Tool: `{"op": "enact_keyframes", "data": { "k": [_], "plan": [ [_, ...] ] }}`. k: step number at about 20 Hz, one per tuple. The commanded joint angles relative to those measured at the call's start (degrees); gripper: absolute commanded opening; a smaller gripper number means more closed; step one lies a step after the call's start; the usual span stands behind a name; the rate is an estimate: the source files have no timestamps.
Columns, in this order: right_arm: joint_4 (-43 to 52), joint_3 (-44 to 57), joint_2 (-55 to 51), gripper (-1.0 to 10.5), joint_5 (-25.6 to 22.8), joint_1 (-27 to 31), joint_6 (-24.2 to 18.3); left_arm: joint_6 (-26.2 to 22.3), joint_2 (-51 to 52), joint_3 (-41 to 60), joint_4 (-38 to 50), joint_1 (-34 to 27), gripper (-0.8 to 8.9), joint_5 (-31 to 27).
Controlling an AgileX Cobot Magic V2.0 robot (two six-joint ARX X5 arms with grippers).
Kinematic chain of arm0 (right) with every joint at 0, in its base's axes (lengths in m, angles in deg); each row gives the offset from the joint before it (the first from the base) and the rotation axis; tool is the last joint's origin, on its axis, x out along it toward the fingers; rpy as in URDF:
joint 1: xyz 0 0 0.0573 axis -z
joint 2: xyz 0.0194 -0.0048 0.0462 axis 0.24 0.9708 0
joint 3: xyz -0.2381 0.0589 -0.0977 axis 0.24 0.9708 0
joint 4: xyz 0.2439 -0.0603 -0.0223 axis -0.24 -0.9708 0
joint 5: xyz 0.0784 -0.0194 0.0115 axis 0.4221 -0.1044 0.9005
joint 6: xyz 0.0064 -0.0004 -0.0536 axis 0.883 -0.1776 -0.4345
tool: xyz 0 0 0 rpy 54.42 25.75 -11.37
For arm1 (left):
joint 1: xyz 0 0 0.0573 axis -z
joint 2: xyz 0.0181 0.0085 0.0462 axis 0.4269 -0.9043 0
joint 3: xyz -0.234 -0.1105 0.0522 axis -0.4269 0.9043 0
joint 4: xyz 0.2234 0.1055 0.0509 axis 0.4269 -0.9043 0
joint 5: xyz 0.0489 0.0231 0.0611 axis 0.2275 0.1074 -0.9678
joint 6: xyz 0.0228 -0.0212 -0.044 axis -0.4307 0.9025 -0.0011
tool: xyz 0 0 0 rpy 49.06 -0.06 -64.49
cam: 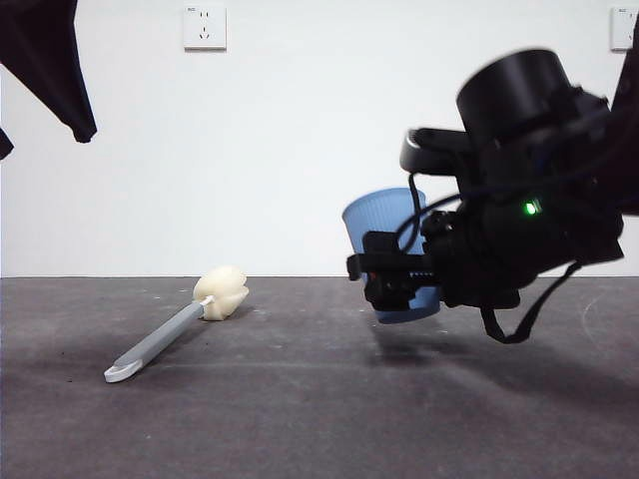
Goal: Pick up the cup brush,pick up the cup,insert the brush into the cup,clean the cup,put the cup brush back,put the cup back to the fixed position on the table
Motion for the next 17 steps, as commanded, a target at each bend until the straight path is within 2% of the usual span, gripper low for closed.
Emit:
{"op": "enact_keyframes", "data": {
  "k": [1, 12, 17],
  "plan": [
    [3.1, 0.3, 0.7, -0.1, 0.8, 1.4, -0.2, -1.1, 0.1, 0.3, 0.2, 0.0, 3.86, -0.1],
    [3.3, -4.5, 6.6, -0.1, 10.7, 8.2, -0.6, -1.0, 0.1, 0.3, 1.1, 0.0, 3.86, -0.1],
    [-2.4, -4.5, 7.1, -0.1, 12.7, 8.7, -0.4, -1.0, 0.1, 0.3, 1.3, 0.0, 3.86, -0.1]
  ]
}}
